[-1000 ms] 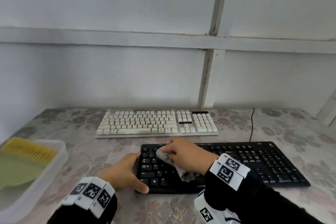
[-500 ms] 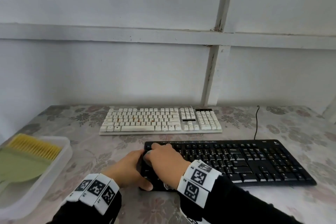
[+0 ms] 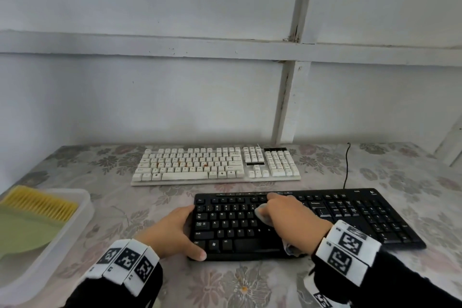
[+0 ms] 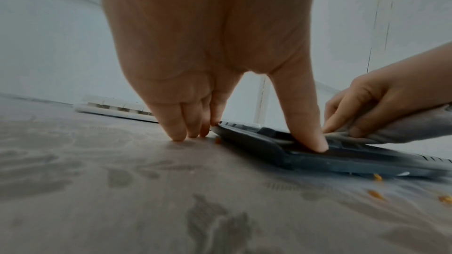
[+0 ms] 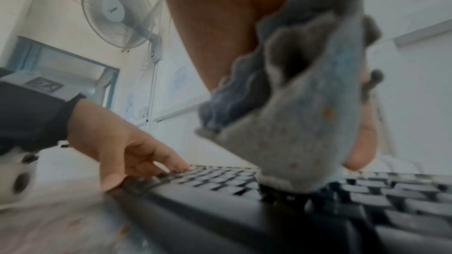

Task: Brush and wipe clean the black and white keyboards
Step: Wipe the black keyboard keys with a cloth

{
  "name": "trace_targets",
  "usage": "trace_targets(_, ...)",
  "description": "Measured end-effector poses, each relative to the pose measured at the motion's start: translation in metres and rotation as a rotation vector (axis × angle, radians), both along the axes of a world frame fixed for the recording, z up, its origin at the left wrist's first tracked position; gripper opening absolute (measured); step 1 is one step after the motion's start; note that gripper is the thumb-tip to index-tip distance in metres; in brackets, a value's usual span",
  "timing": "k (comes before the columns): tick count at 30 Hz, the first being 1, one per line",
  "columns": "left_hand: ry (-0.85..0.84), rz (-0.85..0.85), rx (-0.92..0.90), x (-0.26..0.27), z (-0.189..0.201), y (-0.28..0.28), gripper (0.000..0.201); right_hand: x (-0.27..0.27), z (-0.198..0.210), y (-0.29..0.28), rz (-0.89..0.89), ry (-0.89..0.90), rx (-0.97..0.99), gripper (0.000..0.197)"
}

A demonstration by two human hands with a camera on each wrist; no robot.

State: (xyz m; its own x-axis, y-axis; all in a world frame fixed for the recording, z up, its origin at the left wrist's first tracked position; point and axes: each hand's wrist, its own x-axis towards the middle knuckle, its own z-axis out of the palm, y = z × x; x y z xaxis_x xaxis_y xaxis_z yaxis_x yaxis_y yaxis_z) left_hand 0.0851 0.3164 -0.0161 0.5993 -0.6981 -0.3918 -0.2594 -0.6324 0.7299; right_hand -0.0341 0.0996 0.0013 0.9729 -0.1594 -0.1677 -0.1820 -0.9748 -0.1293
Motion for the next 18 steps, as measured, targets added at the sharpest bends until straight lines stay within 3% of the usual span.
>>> trace_targets(5, -0.015, 0.001, 0.015, 0.001, -0.004, 0.001, 0.105, 0.020, 0.012, 0.006, -0.014, 0.024, 0.003, 0.026)
trace_targets(9, -0.010, 0.011, 0.003, 0.000, 0.000, 0.000, 0.076, 0.046, 0.013, 0.058, 0.145, -0.011, 0.110, 0.029)
trace_targets(11, -0.019, 0.004, 0.016, 0.001, 0.001, -0.002, 0.072, 0.055, 0.011, 0.081, 0.215, 0.001, 0.080, 0.023)
trace_targets(15, -0.019, 0.004, 0.012, 0.000, 0.003, -0.004, 0.066, 0.053, 0.004, 0.093, 0.176, 0.027, 0.034, 0.018)
trace_targets(18, -0.030, 0.008, -0.035, -0.003, 0.002, -0.004, 0.064, 0.039, 0.002, 0.077, 0.167, -0.009, 0.007, 0.042)
